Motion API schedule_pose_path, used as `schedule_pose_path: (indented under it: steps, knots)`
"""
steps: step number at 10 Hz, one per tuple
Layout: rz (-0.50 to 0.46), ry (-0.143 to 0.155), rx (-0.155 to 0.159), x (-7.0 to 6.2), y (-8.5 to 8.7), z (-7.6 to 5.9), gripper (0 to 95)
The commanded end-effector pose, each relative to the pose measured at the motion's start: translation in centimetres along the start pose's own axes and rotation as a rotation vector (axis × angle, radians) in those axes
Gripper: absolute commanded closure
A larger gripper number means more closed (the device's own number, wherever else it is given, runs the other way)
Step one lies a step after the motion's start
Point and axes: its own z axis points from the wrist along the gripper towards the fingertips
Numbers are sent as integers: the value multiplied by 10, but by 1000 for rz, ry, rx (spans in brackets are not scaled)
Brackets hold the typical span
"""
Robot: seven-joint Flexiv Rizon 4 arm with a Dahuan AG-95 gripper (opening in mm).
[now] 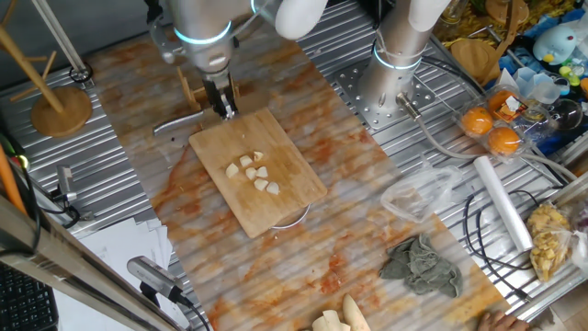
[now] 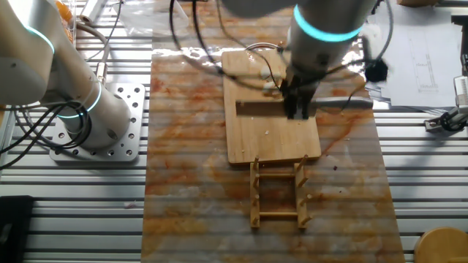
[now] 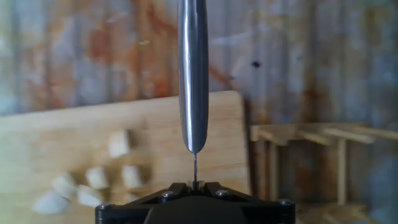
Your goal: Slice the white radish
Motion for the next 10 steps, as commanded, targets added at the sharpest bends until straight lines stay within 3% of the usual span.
schedule_pose_path:
  steps: [1, 2, 6, 7, 8, 10]
  knots:
    - [-34, 20, 10, -1, -1, 0, 950]
    - [-5, 21, 12, -1, -1, 0, 950]
    - [99, -39, 27, -1, -1, 0, 950]
    - [152, -53, 50, -1, -1, 0, 950]
    - [147, -53, 79, -1, -1, 0, 950]
    - [48, -52, 69, -1, -1, 0, 950]
